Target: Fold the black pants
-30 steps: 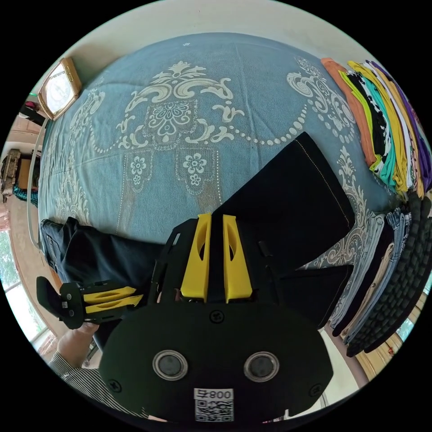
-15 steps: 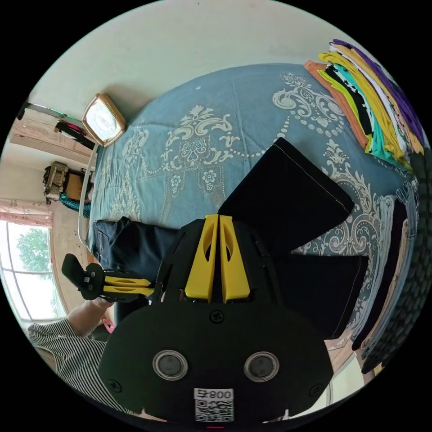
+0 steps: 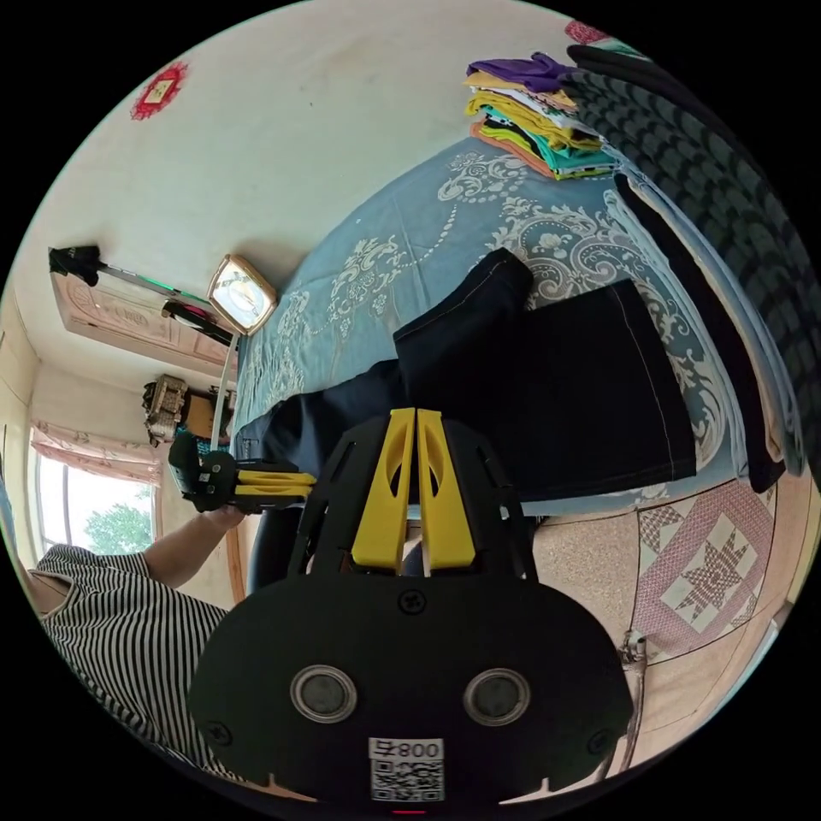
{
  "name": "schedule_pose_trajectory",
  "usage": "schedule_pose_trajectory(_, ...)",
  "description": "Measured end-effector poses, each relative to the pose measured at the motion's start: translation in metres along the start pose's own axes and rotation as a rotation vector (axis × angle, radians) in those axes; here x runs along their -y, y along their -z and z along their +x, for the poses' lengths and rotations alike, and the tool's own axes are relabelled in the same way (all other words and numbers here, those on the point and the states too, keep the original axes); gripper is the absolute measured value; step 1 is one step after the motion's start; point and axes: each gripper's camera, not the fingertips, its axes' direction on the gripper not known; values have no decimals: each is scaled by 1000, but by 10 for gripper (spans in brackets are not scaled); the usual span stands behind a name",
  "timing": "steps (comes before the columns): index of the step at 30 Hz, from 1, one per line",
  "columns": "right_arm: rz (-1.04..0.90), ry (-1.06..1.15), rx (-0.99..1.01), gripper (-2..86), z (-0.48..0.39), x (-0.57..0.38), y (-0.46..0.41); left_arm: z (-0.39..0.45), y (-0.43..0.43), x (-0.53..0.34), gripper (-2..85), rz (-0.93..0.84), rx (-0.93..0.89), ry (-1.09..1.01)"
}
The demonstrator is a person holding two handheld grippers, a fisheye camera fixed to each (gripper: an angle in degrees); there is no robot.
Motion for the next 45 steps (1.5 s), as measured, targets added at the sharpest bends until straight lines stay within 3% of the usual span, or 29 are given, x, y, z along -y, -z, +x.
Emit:
schedule_pose_trajectory(13,-58,-19,-55,1,-44,-67,26,-17,-62,64,16,-125,19,8)
schedule_pose_trajectory(18,-90,-20,-92,1,-64,-82,19,-42,-79,83,23,-130,-54,97)
schedule_pose_trajectory(22,-62,-50,-33,1,-78,-97,25,-69,-82,88,30,-80,-195,209)
schedule_pose_trajectory(27,-43,-66,10,3,-104,-112,38,-105,-74,97,38,121,-371,324)
schedule_pose_trajectory(31,-10,-5,-144,11,-155,-126,62,-136,-84,119,48,190,-436,398)
schedule_pose_trajectory(36,36,295,-342,54,-269,-112,65,-188,-116,158,76,297,-588,567)
schedule_pose_trajectory(40,-8,571,-568,76,-351,-92,11,-212,-136,177,79,349,-658,682)
schedule_pose_trajectory(45,-108,657,-756,63,-376,-80,-47,-230,-154,199,42,318,-632,746)
